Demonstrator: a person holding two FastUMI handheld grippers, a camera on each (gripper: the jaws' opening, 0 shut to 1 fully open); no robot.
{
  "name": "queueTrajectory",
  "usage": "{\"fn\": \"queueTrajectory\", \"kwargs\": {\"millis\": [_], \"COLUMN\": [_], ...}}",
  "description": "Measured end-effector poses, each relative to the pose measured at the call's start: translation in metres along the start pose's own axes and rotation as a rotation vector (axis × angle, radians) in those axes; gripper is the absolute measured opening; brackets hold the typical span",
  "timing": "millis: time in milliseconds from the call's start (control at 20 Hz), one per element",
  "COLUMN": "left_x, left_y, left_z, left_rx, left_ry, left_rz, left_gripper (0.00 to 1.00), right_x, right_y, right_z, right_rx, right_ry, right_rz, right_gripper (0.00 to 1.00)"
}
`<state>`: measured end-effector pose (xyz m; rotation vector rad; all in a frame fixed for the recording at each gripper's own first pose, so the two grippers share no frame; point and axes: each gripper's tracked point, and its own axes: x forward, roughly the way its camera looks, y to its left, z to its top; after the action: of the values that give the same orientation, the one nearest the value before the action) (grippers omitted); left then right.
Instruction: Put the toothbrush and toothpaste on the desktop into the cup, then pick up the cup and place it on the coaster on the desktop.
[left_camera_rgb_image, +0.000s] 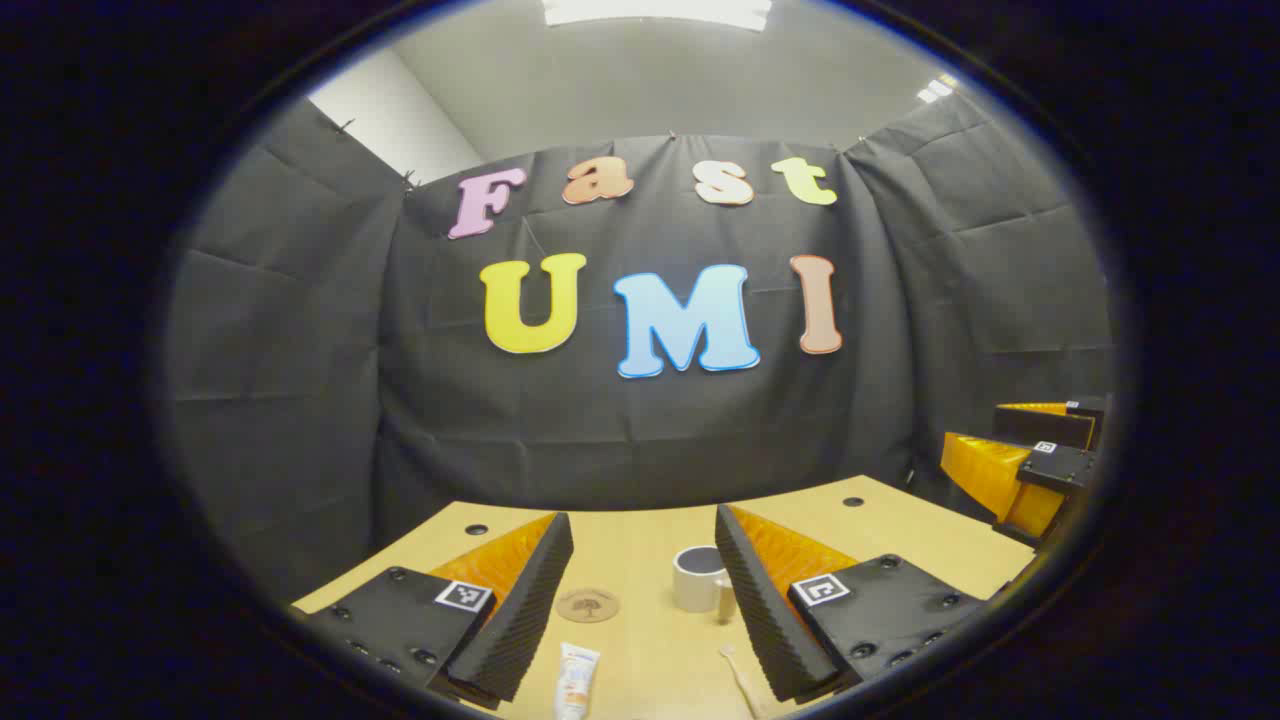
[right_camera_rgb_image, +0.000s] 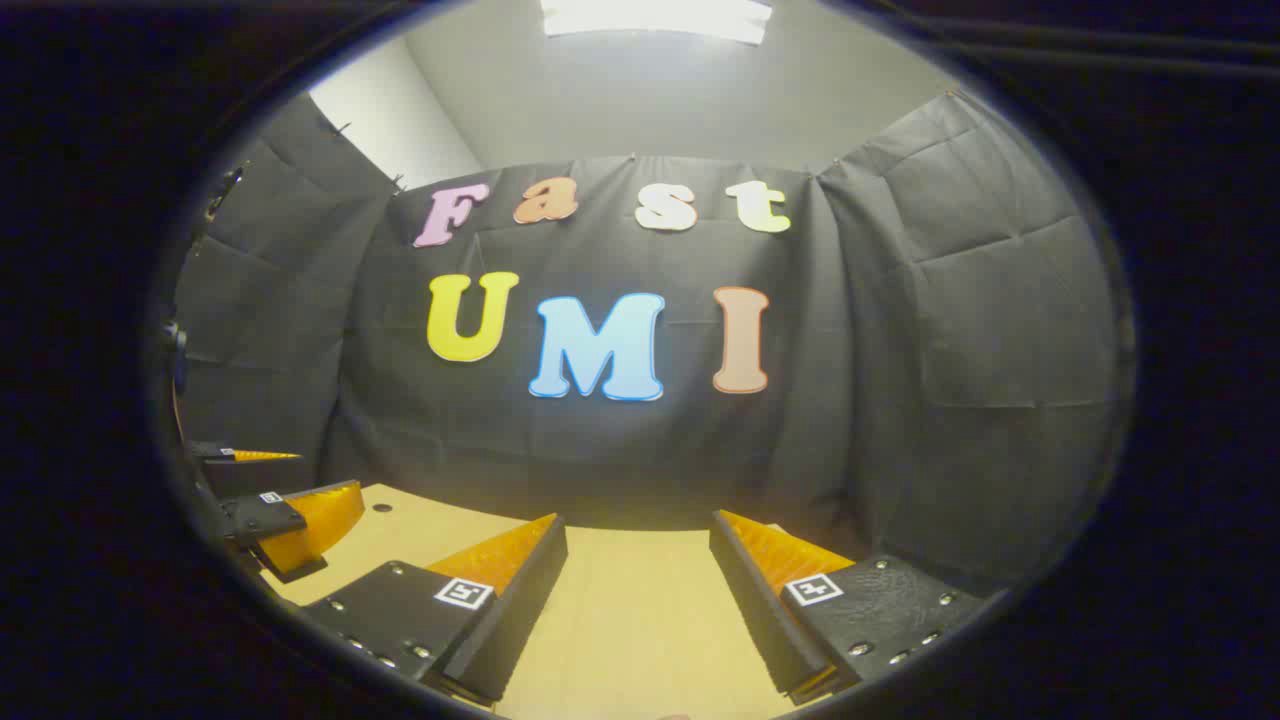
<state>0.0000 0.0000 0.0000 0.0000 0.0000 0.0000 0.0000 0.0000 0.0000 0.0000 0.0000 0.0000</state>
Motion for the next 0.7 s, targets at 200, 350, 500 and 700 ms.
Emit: {"fn": "queueTrajectory", "kwargs": {"millis": [200,350,500,700], "left_x": [0.014,0.028,0.048,0.068], "left_y": [0.03,0.044,0.047,0.044], "left_z": [-0.001,0.005,0.007,0.001], "left_rx": [-0.037,-0.074,-0.07,-0.023], "left_ry": [0.009,-0.011,-0.003,0.005], "left_rz": [0.04,0.063,0.02,-0.036], "left_gripper": [0.93,0.93,0.93,0.94], "right_x": [0.016,0.021,0.029,0.039], "right_y": [0.045,0.049,0.053,0.054], "right_z": [0.008,0.006,0.0,-0.004], "right_rx": [-0.061,-0.105,-0.105,-0.109], "right_ry": [-0.001,0.001,0.026,0.054], "right_rz": [0.097,0.104,0.079,0.04], "right_gripper": [0.9,0.92,0.9,0.9]}}
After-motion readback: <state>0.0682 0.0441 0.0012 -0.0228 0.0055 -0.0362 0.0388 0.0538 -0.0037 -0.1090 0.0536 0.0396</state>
